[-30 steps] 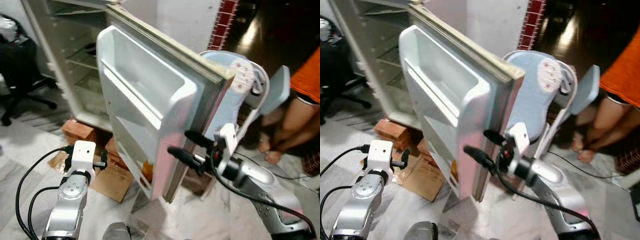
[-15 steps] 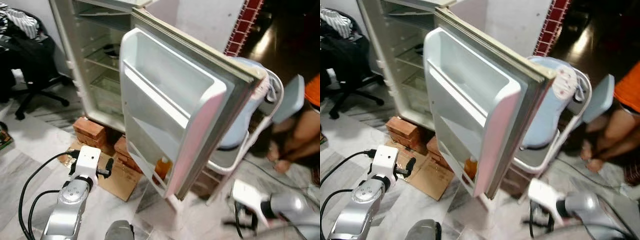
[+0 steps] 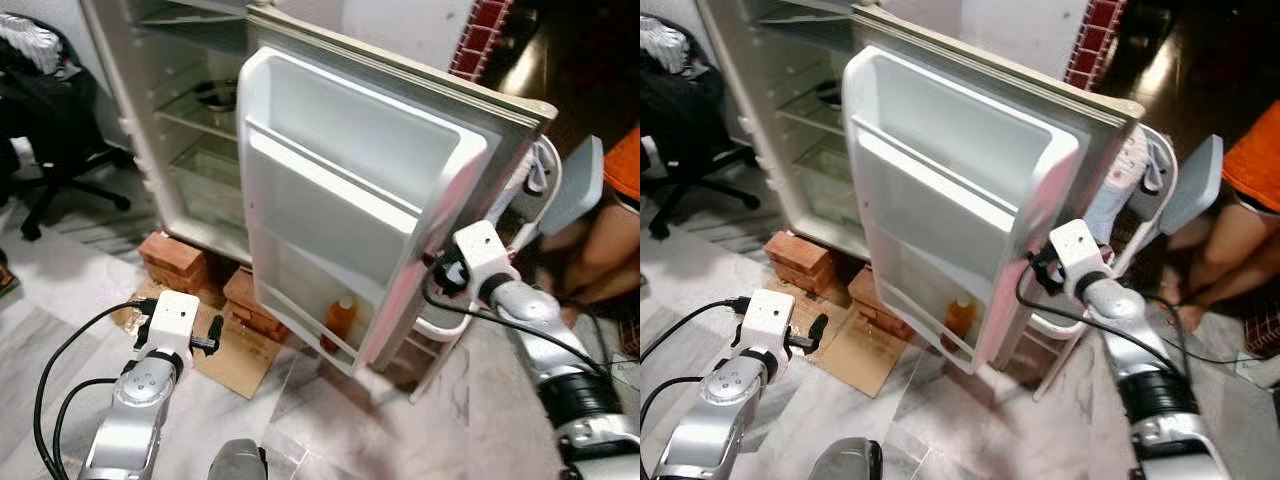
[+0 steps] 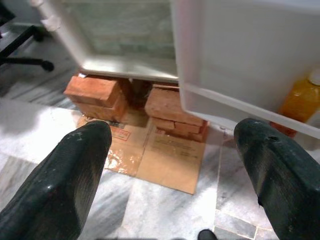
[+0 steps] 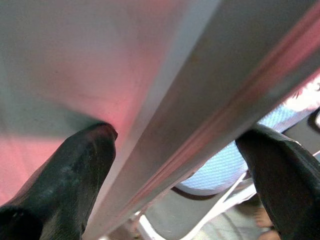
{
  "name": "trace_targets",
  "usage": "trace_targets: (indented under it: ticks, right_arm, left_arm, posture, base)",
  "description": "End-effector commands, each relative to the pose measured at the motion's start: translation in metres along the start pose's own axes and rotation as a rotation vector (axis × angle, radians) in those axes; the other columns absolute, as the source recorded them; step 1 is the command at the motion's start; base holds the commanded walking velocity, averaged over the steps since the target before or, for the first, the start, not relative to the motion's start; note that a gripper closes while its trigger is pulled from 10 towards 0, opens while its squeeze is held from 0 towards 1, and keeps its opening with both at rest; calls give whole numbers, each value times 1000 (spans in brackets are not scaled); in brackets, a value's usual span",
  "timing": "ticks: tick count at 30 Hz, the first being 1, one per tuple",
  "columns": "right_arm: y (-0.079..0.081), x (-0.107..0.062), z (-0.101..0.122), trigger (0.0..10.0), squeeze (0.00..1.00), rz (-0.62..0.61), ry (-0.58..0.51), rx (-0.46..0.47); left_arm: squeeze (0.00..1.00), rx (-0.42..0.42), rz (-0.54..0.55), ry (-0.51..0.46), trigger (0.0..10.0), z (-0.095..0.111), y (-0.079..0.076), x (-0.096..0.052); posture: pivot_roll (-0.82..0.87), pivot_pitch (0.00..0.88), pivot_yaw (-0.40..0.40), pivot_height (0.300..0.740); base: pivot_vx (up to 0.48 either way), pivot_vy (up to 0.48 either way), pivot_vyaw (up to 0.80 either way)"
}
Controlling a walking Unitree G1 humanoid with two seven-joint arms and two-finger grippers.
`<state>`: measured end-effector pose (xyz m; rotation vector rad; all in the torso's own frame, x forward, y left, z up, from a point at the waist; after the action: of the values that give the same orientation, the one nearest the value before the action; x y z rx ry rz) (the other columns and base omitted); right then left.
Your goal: Restocking fridge
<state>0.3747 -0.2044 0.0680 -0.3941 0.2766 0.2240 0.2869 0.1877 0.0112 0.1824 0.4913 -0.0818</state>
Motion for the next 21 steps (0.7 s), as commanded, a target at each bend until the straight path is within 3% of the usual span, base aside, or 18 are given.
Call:
trace_targets:
  ticks: [1,2,4,5,7,12,17,21]
  right_arm:
    - [2,4,33,10000,0,2,-132,69]
    - [2,4,33,10000,0,2,-132,69]
    - [14,1,50,10000,0,37,-217,187]
    - [14,1,50,10000,0,37,-217,187]
    - [24,1,57,10000,0,48,-244,240]
    - [30,2,58,10000,0,43,-252,247]
    - [24,4,63,10000,0,6,-277,265]
    - [13,5,66,10000,0,-28,-280,269]
  left_arm:
    - [0,6,-4,-5,10000,3,0,0]
    - [0,6,-4,-5,10000,3,0,0]
    - [0,-3,-1,-16,10000,4,0,0]
    - [0,-3,-1,-16,10000,4,0,0]
    - [0,-77,-6,10,10000,3,-2,0]
    - [0,-166,-27,87,10000,-8,-4,0]
    - [0,-156,-71,118,10000,-13,-10,0]
    - [0,-77,-102,240,10000,-37,-7,-4]
  posture:
    - [121,0,-55,740]
    - [121,0,-55,740]
    - [117,0,-52,740]
    - [117,0,-52,740]
    - [117,0,-52,740]
    - [122,0,-51,740]
    - [122,0,-53,740]
    - [122,0,-57,740]
  base:
    - [0,0,0]
    - [0,0,0]
    - [0,0,0]
    - [0,0,0]
    - [0,0,0]
    - [0,0,0]
    - [0,0,0]
    - [0,0,0]
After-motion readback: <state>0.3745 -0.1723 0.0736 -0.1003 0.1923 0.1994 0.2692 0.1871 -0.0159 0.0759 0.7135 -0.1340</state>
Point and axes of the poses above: a point about 5 cm out from each wrist's last joint towards the gripper, its own x axis pointing out of the wrist towards the gripper, its own z axis along the axis of the wrist's last joint, y = z × x, the point moved 6 cm from there along x, pointing out of the wrist towards the gripper, and after that the axes turned 3 degrees about -x, right-handed, at the moved point
